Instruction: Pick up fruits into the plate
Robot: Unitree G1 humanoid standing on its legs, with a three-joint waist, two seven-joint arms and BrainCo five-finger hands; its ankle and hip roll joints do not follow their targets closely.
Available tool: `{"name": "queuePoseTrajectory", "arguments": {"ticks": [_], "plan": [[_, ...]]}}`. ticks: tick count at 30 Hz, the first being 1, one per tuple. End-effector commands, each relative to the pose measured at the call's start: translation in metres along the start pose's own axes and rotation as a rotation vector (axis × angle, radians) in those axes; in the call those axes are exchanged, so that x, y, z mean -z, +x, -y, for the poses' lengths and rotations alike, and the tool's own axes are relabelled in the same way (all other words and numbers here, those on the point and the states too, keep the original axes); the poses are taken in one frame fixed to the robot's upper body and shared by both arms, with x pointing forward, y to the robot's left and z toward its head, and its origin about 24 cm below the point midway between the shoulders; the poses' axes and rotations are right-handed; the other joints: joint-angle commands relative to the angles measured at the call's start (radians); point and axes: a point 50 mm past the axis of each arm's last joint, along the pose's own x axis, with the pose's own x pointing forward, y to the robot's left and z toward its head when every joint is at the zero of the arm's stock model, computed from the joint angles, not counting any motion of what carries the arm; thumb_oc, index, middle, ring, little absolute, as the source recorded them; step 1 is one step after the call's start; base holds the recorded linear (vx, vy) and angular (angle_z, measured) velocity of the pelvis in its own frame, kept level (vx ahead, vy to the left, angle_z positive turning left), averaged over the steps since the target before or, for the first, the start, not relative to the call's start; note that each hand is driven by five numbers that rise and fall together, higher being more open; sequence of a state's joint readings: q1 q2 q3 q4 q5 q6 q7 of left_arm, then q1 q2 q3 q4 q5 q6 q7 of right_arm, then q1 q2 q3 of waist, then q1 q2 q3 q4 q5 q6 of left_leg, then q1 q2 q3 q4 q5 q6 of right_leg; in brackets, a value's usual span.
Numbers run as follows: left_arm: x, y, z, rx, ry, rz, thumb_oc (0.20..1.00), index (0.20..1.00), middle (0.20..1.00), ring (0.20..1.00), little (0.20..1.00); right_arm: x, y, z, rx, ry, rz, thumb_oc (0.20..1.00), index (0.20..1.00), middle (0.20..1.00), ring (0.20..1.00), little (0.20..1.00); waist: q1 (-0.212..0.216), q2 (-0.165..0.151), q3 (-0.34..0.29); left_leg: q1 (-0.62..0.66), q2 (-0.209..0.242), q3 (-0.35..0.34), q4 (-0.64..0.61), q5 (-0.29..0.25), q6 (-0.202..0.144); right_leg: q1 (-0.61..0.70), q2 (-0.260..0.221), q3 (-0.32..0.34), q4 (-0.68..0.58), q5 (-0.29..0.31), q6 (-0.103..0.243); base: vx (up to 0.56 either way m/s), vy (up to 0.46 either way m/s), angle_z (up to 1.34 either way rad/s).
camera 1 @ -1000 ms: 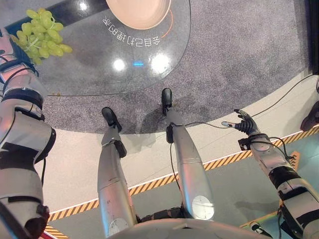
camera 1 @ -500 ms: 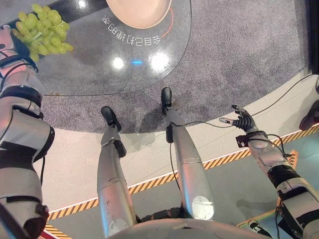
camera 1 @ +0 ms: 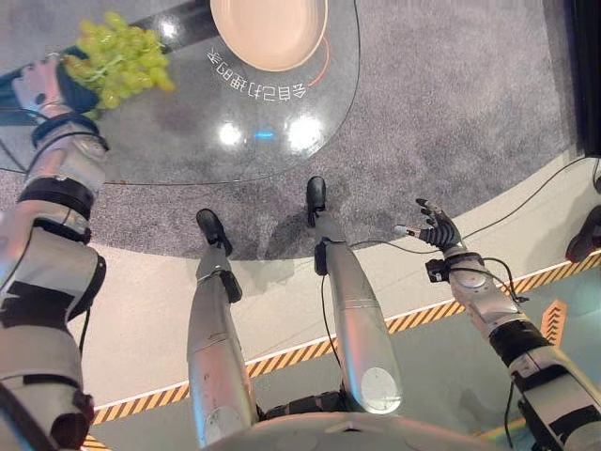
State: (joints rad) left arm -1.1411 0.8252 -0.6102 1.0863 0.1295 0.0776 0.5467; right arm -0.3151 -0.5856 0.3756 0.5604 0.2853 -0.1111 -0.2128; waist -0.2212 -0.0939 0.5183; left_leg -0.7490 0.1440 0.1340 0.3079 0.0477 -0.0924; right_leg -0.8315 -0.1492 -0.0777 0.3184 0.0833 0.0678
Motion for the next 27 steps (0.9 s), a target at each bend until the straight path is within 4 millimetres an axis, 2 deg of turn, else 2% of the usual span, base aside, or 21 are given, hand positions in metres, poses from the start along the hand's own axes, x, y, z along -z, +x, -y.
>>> {"name": "queuePoseTrajectory", "arguments": {"ticks": [1,10,16,23,27], "plan": [[0.0,0.003,-0.019,-0.153,-0.158,0.003,0.2,0.2,0.2,0.2,0.2,0.019,-0.021,-0.008,-0.011,-0.02,-0.012,1.0,1.0,1.0,1.0,1.0,0.021,-0.005,0.002,0.06,-0.097,0.044,-0.011,-0.081,0.007,0.11,0.071,0.001,-0.072,-0.051,0.025,-0.03,-0.029,0.05],[-0.004,-0.009,-0.013,-0.164,-0.37,0.055,0.2,0.2,0.2,0.2,0.2,0.028,-0.027,-0.013,-0.009,-0.021,-0.036,1.0,1.0,1.0,1.0,1.0,0.053,0.037,0.002,0.246,-0.102,0.053,-0.07,-0.084,0.005,0.283,0.039,-0.027,-0.084,-0.09,0.032,0.0,0.0,0.02],[-0.006,-0.014,-0.019,-0.18,-0.466,0.085,0.2,0.2,0.2,0.2,0.2,0.028,-0.03,-0.012,-0.01,-0.033,-0.023,1.0,1.0,1.0,1.0,1.0,0.061,0.06,0.001,0.35,-0.102,0.052,-0.097,-0.092,0.006,0.389,0.022,-0.033,-0.103,-0.105,0.034,0.03,0.026,0.05],[-0.002,-0.021,-0.021,-0.159,-0.504,0.123,0.2,0.2,0.2,0.2,0.2,0.028,-0.035,-0.008,-0.004,-0.028,0.001,1.0,1.0,1.0,1.0,1.0,0.067,0.066,-0.05,0.435,-0.1,0.056,-0.141,-0.095,0.008,0.481,0.013,-0.033,-0.139,-0.118,0.037,0.02,0.0,0.02],[0.001,-0.033,-0.009,-0.078,-0.512,0.164,0.2,0.2,0.2,0.2,0.2,0.014,-0.035,0.0,0.016,-0.002,0.083,1.0,1.0,1.0,1.0,1.0,0.076,0.069,-0.092,0.507,-0.093,0.051,-0.18,-0.096,0.007,0.557,0.012,-0.035,-0.173,-0.12,0.043,0.05,-0.042,0.0]]}}
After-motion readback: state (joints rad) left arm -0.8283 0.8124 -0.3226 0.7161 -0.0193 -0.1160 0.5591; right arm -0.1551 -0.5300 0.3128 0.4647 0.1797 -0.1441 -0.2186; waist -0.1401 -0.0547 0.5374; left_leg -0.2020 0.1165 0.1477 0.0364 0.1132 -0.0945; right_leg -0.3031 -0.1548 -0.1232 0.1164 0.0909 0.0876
